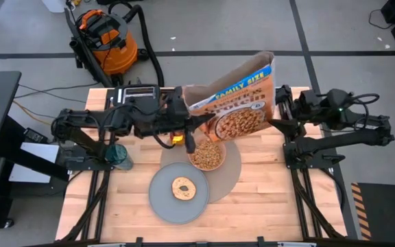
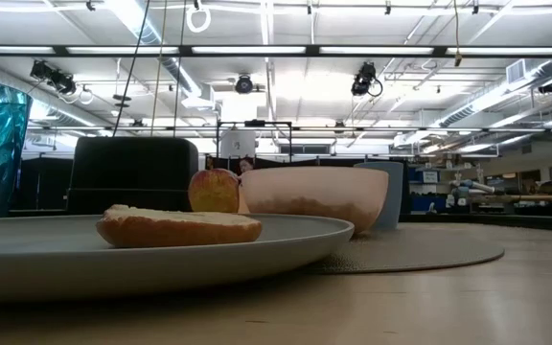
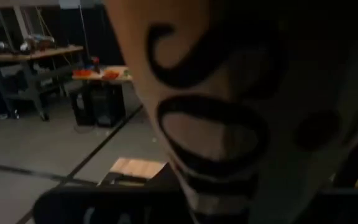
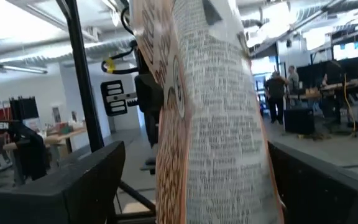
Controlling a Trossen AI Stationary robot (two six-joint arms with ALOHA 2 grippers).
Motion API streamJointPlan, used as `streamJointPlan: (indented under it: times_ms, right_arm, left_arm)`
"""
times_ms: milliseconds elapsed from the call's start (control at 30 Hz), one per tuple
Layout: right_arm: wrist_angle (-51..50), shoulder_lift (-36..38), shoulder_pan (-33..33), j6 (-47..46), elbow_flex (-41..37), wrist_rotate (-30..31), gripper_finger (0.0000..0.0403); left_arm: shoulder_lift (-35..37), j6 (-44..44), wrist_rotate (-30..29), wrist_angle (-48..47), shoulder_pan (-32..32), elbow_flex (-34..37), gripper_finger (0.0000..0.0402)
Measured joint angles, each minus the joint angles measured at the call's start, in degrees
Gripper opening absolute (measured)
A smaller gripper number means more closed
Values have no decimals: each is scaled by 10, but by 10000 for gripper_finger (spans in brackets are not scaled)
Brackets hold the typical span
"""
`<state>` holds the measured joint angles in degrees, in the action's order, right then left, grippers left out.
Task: Arrange a breakfast setting
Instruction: Pour the cereal from the orange cereal box into the pink bowl
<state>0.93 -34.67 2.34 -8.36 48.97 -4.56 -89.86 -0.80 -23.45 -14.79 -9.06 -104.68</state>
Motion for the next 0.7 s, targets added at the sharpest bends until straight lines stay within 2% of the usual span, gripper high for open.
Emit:
streamJointPlan:
  times_ms: [167, 400, 567, 700]
  right_arm:
    - [-16, -25, 0, -7, 18, -17, 392]
    - [-30, -44, 0, -32, 18, -32, 363]
    - [-32, -53, 0, -37, 18, -36, 324]
    - [-29, -67, 0, -46, 18, -43, 273]
  left_arm:
    - [-23, 0, 17, -22, -5, -1, 10]
    - [-58, -16, 46, -52, -5, 0, 11]
    - [-62, -37, 49, -92, -5, 0, 11]
    - [-65, -43, 48, -100, -4, 0, 11]
